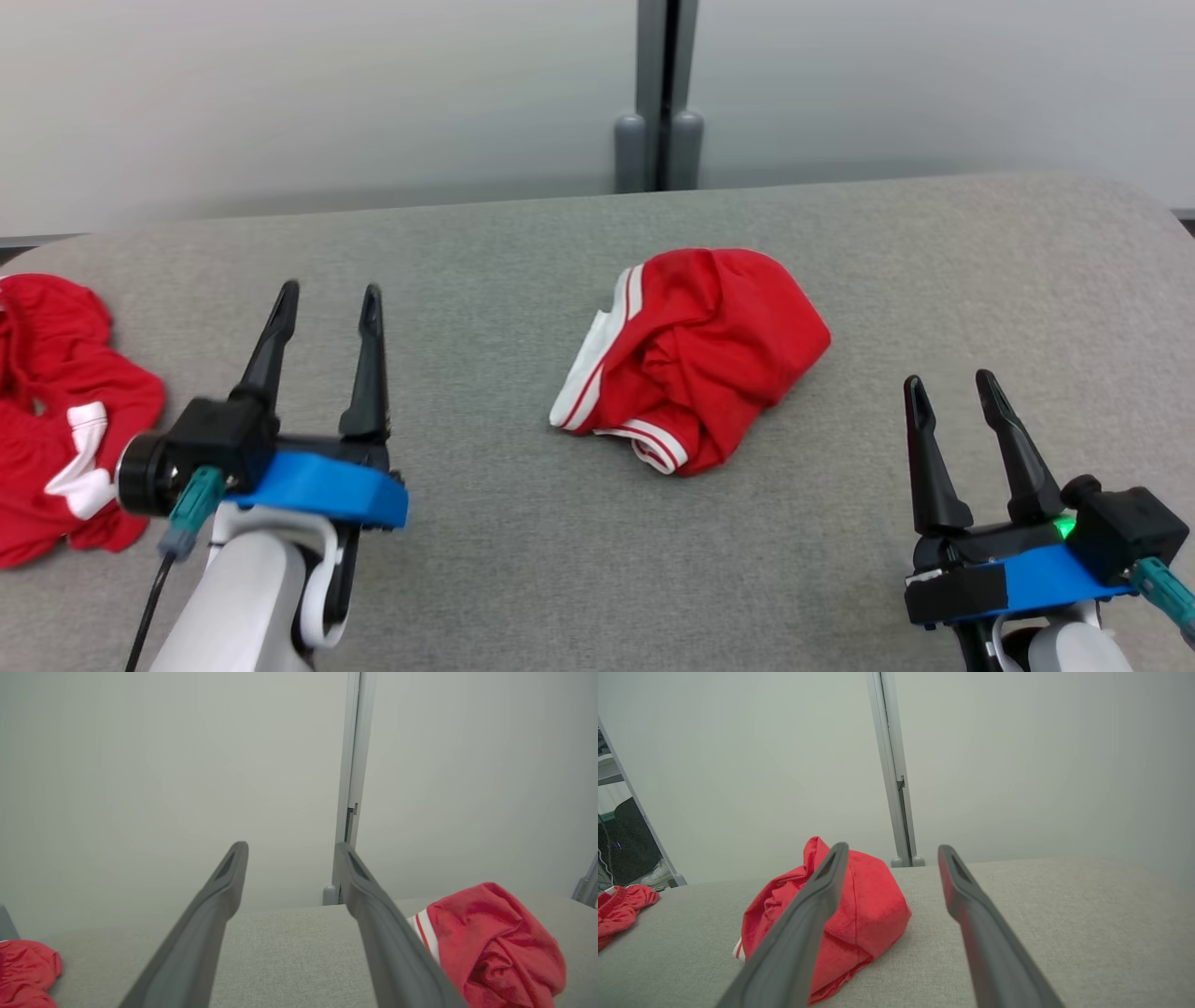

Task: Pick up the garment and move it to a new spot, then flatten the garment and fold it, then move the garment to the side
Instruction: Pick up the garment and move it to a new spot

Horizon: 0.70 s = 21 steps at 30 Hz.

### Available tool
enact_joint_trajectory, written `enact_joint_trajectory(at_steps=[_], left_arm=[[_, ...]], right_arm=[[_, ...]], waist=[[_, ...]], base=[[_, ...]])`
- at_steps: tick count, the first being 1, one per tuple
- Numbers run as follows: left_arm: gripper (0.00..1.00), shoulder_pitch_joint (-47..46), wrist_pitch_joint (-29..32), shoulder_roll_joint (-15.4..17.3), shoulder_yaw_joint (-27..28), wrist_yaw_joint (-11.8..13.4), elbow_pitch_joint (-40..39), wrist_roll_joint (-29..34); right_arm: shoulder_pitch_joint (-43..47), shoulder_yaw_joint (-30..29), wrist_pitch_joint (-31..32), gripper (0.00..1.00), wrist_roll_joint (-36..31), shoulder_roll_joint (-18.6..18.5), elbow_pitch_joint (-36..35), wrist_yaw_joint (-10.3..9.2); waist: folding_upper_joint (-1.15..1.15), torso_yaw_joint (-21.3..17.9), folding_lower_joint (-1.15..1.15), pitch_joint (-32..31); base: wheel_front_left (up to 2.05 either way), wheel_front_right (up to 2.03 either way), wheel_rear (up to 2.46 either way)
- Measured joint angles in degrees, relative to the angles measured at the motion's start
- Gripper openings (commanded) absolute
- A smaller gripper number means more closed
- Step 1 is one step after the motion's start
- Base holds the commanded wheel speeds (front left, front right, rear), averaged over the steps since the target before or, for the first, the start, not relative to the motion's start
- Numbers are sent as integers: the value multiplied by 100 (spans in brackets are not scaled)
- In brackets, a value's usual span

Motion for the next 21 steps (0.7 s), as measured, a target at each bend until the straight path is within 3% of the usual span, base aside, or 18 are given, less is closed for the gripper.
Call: enact_joint_trajectory(at_steps=[8, 21], left_arm=[[100, 868, -1, 45, 417, 160, -553, 138], [100, 1642, -1, -121, 688, 246, -749, 286]], right_arm=[[120, -40, 11, 100, -54, 0, 54, 0], [333, -111, 135, 100, -71, 0, 93, 0]], waist=[[0, 303, 0, -197], [0, 516, -1, -365]], base=[[0, 0, 0], [0, 0, 0]])
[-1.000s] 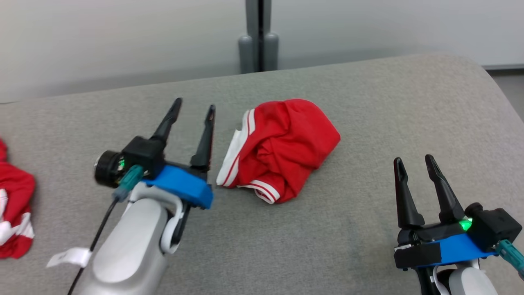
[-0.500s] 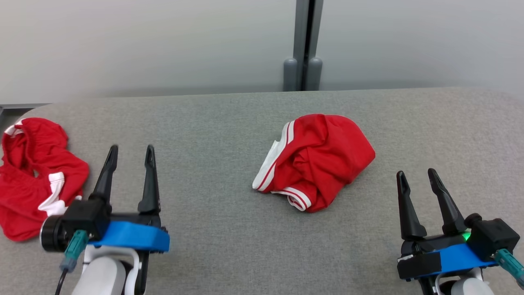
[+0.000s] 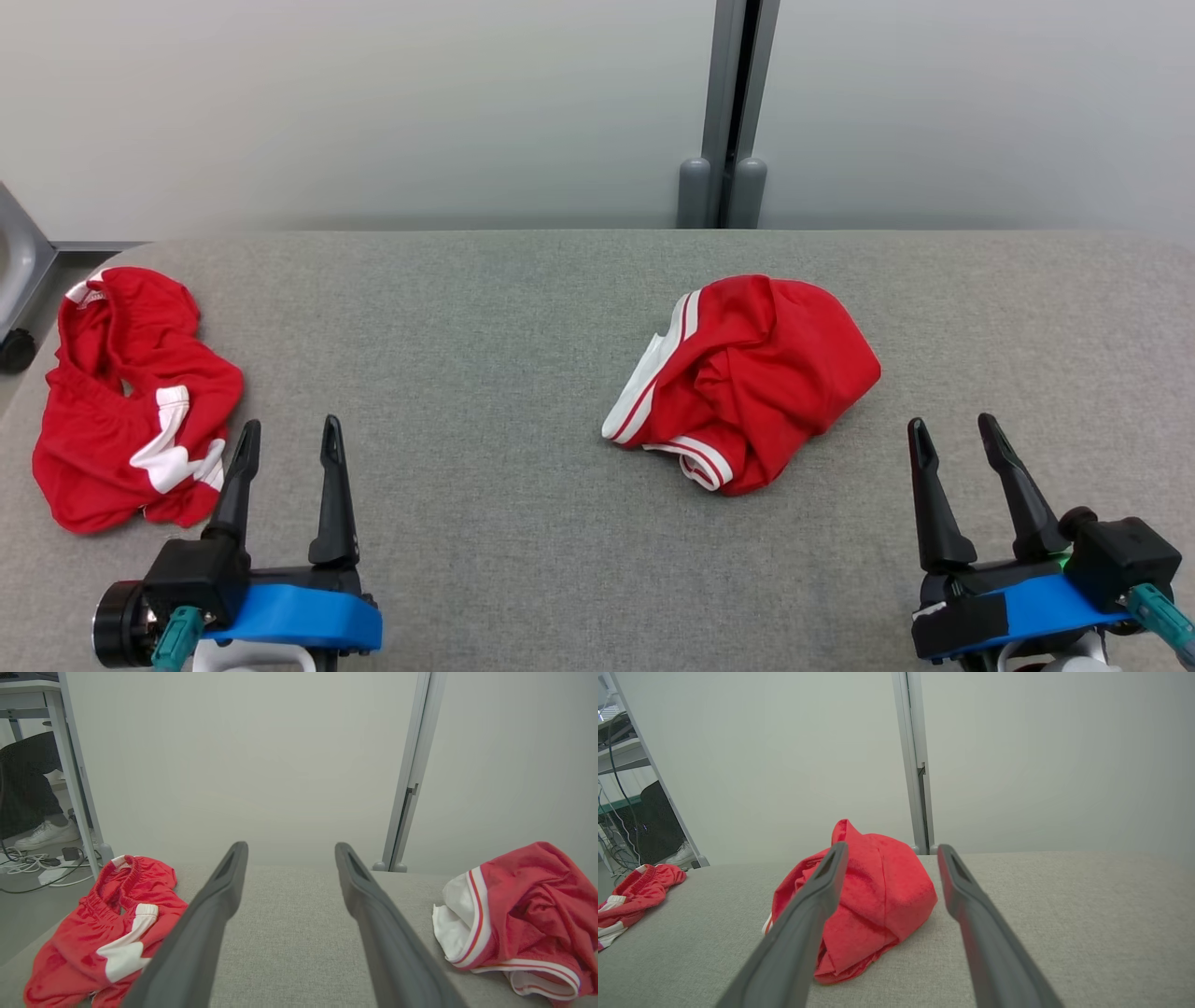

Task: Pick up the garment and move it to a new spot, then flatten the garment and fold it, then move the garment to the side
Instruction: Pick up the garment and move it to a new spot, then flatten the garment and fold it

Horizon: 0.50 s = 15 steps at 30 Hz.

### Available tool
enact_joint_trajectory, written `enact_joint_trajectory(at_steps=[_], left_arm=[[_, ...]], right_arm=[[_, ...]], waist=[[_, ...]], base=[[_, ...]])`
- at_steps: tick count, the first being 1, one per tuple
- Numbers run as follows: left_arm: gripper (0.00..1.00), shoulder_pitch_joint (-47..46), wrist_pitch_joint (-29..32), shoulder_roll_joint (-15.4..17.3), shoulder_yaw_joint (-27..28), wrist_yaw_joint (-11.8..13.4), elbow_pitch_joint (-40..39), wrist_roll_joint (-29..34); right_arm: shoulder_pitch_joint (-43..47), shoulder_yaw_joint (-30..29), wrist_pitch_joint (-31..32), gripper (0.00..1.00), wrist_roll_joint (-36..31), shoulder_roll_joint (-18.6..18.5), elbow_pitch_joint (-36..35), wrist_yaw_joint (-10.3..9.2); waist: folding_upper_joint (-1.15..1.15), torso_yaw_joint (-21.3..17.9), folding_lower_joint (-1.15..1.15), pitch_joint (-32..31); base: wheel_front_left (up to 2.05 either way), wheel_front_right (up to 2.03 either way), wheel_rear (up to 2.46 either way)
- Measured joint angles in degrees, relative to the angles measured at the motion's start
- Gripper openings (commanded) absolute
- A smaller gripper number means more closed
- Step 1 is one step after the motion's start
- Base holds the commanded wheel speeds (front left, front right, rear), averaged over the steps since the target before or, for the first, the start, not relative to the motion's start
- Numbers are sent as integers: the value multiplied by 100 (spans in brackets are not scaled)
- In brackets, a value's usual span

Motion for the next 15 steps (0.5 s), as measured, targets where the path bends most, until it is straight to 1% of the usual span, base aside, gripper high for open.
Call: enact_joint_trajectory(at_steps=[15], left_arm=[[100, 93, 0, -60, 60, -11, 163, 182]], right_arm=[[42, -36, 100, 100, -35, 0, 119, 0]], waist=[[0, -13, 1, -27]], base=[[0, 0, 0]])
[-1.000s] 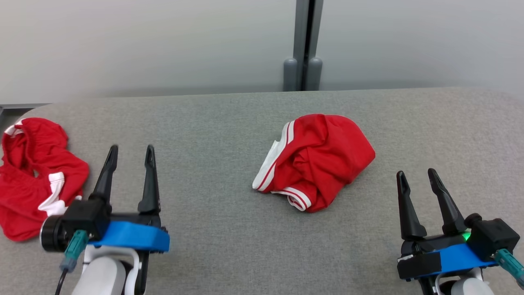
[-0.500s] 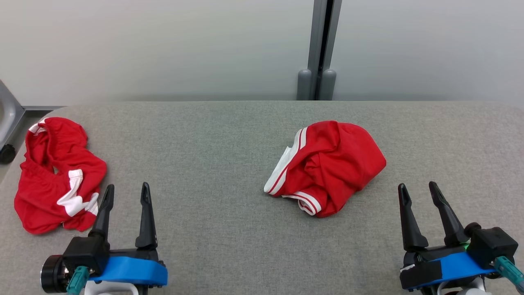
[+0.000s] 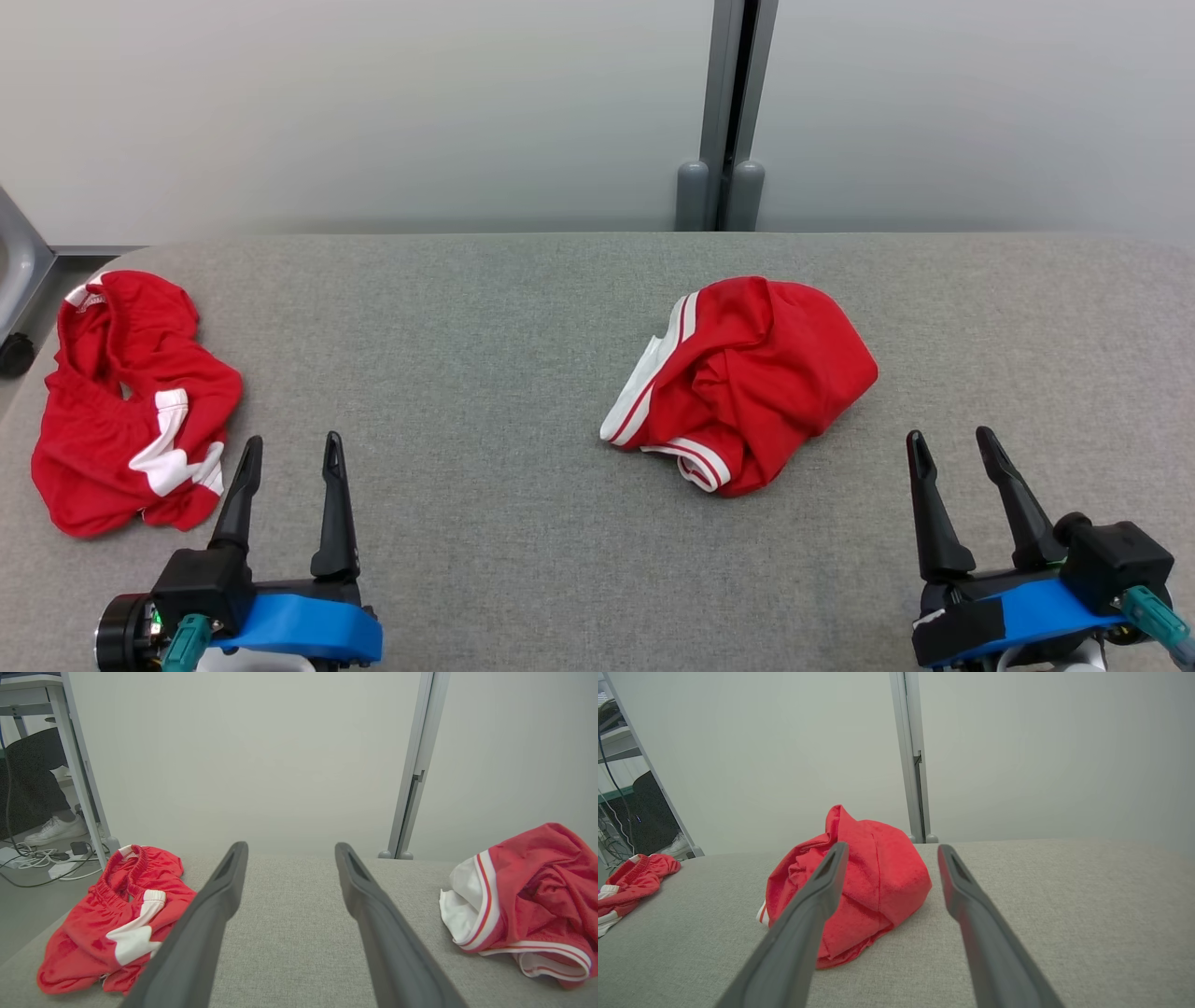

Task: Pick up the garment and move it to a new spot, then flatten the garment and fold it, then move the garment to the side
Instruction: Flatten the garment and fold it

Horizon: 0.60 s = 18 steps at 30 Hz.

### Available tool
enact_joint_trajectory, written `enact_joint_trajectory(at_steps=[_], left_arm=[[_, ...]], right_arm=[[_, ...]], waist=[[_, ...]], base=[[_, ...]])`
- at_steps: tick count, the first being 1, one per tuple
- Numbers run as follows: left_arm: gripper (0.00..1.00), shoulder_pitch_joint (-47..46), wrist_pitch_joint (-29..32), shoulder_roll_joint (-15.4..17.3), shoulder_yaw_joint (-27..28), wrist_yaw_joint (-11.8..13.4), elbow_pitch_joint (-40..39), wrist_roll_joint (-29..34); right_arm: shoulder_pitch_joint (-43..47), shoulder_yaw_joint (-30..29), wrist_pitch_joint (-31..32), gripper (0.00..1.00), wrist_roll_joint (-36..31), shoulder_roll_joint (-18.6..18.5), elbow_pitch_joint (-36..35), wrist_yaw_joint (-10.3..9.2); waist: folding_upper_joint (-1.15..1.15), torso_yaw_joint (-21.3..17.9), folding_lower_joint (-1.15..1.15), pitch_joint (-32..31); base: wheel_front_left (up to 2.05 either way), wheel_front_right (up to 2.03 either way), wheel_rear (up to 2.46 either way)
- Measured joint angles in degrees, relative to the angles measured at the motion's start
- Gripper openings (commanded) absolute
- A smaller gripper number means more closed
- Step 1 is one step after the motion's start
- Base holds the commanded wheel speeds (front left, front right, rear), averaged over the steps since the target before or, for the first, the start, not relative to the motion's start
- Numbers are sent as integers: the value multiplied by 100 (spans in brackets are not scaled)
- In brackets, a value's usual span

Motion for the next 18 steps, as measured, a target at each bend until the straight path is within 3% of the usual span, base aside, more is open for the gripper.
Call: enact_joint_trajectory(at_steps=[18], left_arm=[[100, 10, 0, -97, 100, -76, 118, 57]], right_arm=[[0, 3, 51, 100, -41, 0, -10, 0]], waist=[[0, -45, 0, 43]], base=[[0, 0, 0]])
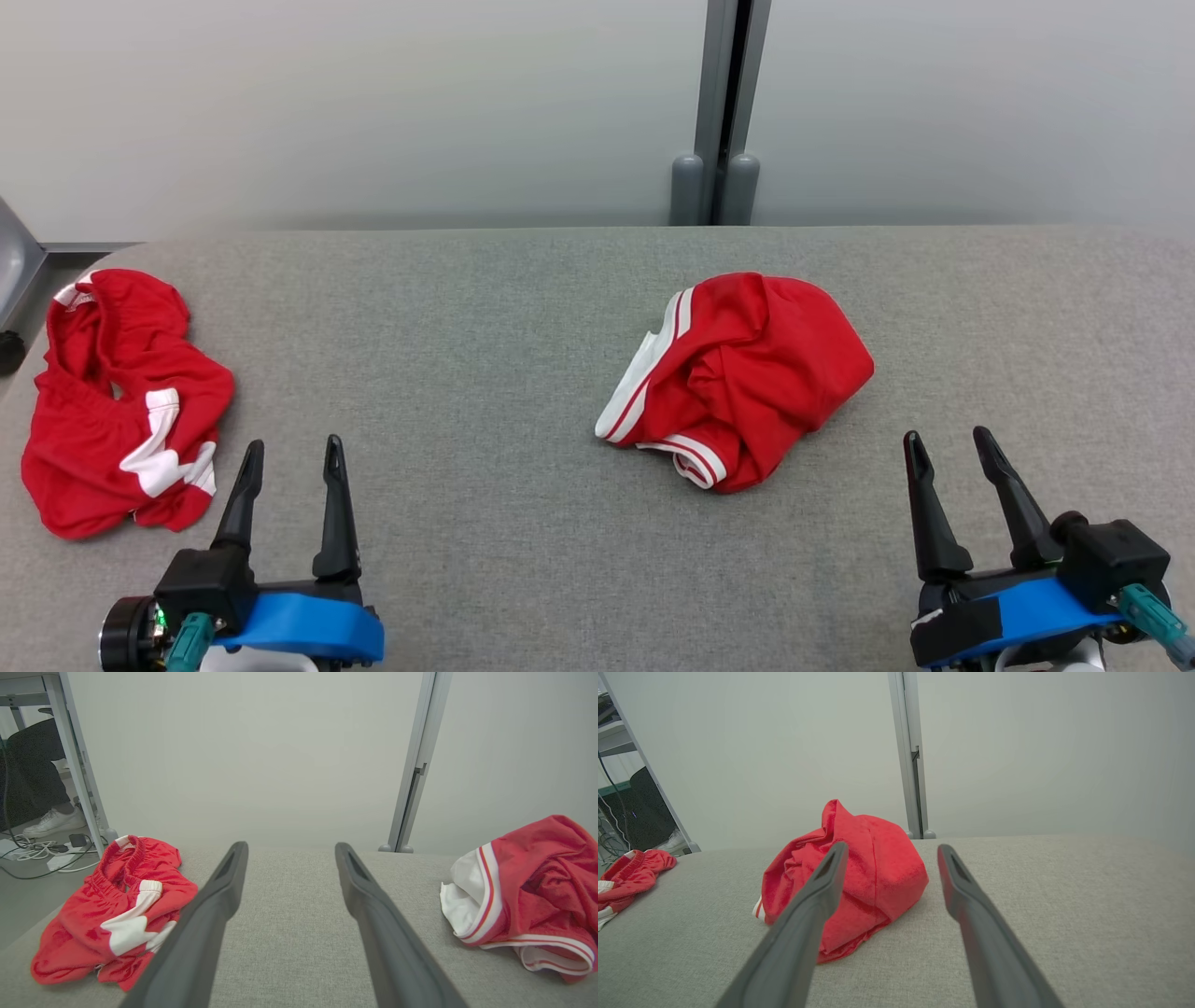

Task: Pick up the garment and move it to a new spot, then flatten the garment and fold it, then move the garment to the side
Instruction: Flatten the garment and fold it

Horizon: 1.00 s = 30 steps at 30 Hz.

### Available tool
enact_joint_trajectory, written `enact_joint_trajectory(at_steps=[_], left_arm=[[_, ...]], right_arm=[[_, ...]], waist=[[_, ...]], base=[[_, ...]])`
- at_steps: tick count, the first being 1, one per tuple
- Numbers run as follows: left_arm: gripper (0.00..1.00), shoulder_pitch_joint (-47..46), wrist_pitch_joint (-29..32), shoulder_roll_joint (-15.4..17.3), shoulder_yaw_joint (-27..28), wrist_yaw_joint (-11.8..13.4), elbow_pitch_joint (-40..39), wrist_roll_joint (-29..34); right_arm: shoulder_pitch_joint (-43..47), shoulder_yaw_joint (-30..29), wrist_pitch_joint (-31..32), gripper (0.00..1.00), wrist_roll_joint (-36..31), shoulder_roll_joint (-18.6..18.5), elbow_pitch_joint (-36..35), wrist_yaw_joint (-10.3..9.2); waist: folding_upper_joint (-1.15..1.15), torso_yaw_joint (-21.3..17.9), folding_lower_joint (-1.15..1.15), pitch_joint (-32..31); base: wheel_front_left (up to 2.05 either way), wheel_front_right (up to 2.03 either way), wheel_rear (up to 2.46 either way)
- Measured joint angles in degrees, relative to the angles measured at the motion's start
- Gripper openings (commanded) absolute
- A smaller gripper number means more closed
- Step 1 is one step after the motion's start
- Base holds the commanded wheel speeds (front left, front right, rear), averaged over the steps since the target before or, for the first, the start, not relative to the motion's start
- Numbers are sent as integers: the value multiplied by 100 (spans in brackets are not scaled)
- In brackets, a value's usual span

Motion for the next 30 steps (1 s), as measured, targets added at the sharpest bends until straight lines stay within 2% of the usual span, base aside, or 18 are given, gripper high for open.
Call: enact_joint_trajectory(at_steps=[5, 13, 21, 30], left_arm=[[100, -250, 0, -11, -92, -147, 118, 49], [100, -1223, 1, -108, -463, -546, 437, 170], [100, -2207, 90, -227, -971, -956, 1347, 300], [100, -2631, 109, -300, -1594, -1134, 2530, 310]], right_arm=[[-32, 66, 1, 100, 0, 1, -16, 0], [-168, 92, -9, 100, 0, 0, -41, 0], [-365, 92, -52, 100, -16, 0, -62, 0], [-548, 86, -129, 100, -14, 0, -15, 0]], waist=[[0, -116, 0, 101], [0, -396, 0, 411], [0, -644, 2, 857], [0, -889, 1, 1212]], base=[[0, 0, 0], [0, 0, 0], [0, 0, 0], [0, 0, 0]])
